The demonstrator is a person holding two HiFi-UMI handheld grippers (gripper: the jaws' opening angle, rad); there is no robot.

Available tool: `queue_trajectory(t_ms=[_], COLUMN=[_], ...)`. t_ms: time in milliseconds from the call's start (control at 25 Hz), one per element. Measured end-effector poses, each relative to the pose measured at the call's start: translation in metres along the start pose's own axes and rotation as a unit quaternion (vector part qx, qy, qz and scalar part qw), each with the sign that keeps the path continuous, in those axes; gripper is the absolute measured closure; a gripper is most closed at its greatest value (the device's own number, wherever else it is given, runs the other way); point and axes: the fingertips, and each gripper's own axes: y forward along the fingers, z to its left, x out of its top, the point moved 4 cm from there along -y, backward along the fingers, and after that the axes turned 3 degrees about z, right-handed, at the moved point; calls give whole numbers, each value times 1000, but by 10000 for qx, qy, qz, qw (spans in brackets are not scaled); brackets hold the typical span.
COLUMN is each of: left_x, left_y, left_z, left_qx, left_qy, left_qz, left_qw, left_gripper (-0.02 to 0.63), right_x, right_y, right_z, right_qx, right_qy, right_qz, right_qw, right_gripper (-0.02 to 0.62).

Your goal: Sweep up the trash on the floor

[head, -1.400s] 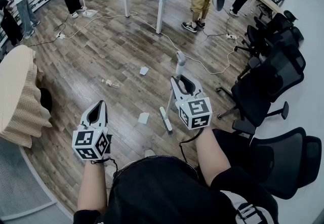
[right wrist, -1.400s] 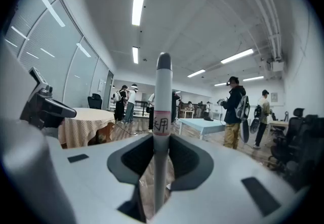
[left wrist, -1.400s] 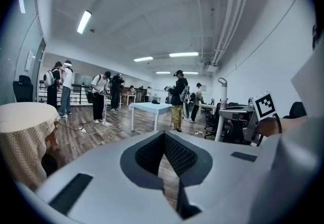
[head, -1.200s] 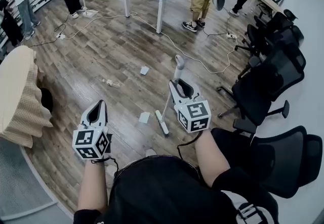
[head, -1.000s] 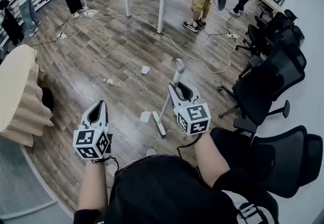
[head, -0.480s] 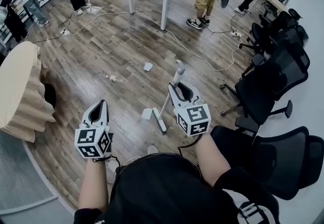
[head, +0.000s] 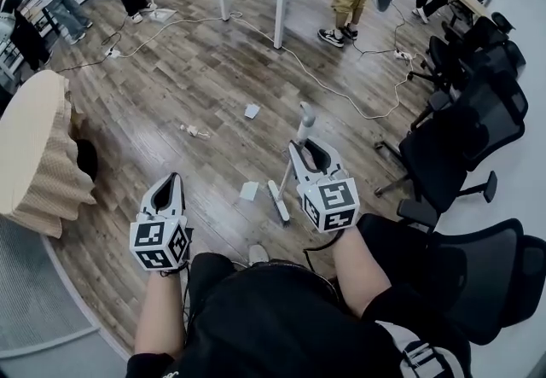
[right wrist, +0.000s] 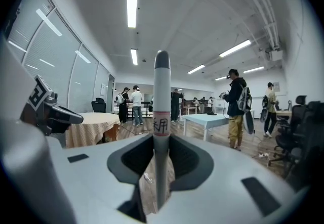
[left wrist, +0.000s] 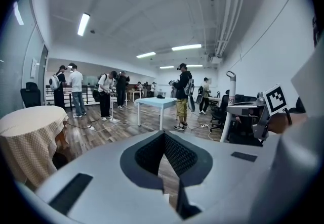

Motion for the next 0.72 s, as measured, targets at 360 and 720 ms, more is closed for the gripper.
queue_trajectory(t_ms=[360,720], left_x=[-14,18], left_y=[48,148], left_z=[13,31], left_qx=[-134,-539], left_qy=[-284,-200], left_qz=[353,370], left_qw=[9989,9977], left_gripper=[612,612], right_x=[-5,6], right_y=[24,92], right_z=[-31,-68], right_qx=[-240,-452], right_qy=[95,161], right_qz=[171,382], right_qw=[9995,9981], right_gripper=[489,489])
